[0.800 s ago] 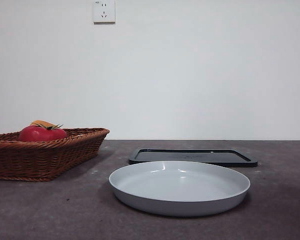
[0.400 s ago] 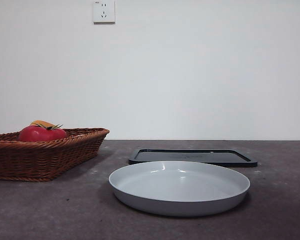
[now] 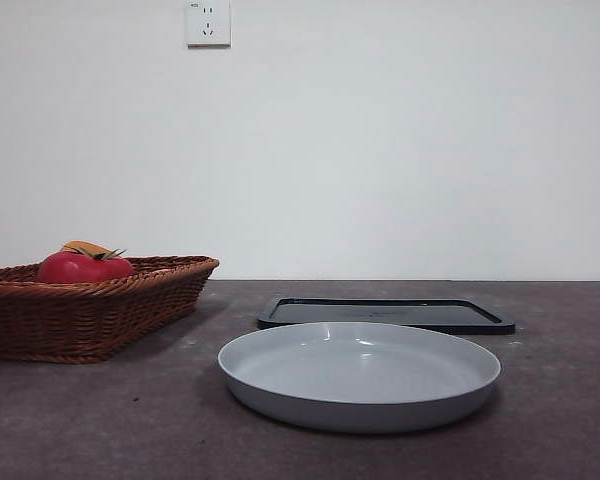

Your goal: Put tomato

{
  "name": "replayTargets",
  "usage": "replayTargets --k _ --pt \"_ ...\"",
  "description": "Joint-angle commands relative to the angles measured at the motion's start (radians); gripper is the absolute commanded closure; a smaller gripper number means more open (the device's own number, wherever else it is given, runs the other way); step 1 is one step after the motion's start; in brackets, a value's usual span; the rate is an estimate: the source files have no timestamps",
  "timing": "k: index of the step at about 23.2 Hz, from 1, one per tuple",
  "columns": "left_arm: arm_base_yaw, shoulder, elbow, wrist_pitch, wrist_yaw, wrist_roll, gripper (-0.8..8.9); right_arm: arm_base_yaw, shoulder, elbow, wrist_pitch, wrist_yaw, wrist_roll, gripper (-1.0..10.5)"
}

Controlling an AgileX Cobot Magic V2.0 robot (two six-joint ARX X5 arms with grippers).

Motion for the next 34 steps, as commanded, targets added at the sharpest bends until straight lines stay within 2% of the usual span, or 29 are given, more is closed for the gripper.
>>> replayTargets --k 1,8,11,15,19,21,22,26,28,31,34 --pt "-0.007 0.088 0.097 -0.065 0.048 0.113 8.04 0.005 0.08 0.1 -0.087 -0.049 -0.082 9.4" --pt "-0.097 0.253 0.292 -0.242 0.071 0.201 8.04 0.08 0.227 0.283 -0.294 -0.119 -0.146 9.4" --pt "-0.166 0.3 0.38 -0.325 0.071 0.226 8.04 0.159 0.264 0.34 -0.381 -0.125 -0.172 9.4" --pt "-0.213 0.31 0.414 -0.383 0.071 0.252 8.04 0.228 0.263 0.345 -0.41 -0.124 -0.19 9.4" --pt "-0.214 0.31 0.414 -0.378 0.068 0.256 8.02 0.245 0.263 0.345 -0.408 -0.124 -0.193 9.4" --pt "-0.214 0.31 0.414 -0.377 0.068 0.256 7.35 0.245 0.263 0.345 -0.404 -0.124 -0.192 9.2" --pt "-0.214 0.31 0.414 -0.376 0.068 0.256 6.86 0.245 0.263 0.345 -0.402 -0.124 -0.192 8.8" --pt "-0.214 0.31 0.414 -0.374 0.068 0.256 3.51 0.245 0.263 0.345 -0.401 -0.124 -0.188 5.1" --pt "-0.214 0.31 0.414 -0.373 0.068 0.256 2.47 0.245 0.263 0.345 -0.401 -0.124 -0.187 4.5" --pt "-0.214 0.314 0.414 -0.352 0.062 0.256 2.48 0.245 0.263 0.345 -0.4 -0.124 -0.186 4.5" --pt "-0.214 0.339 0.414 -0.295 -0.005 0.257 2.51 0.245 0.263 0.345 -0.394 -0.124 -0.185 4.5"
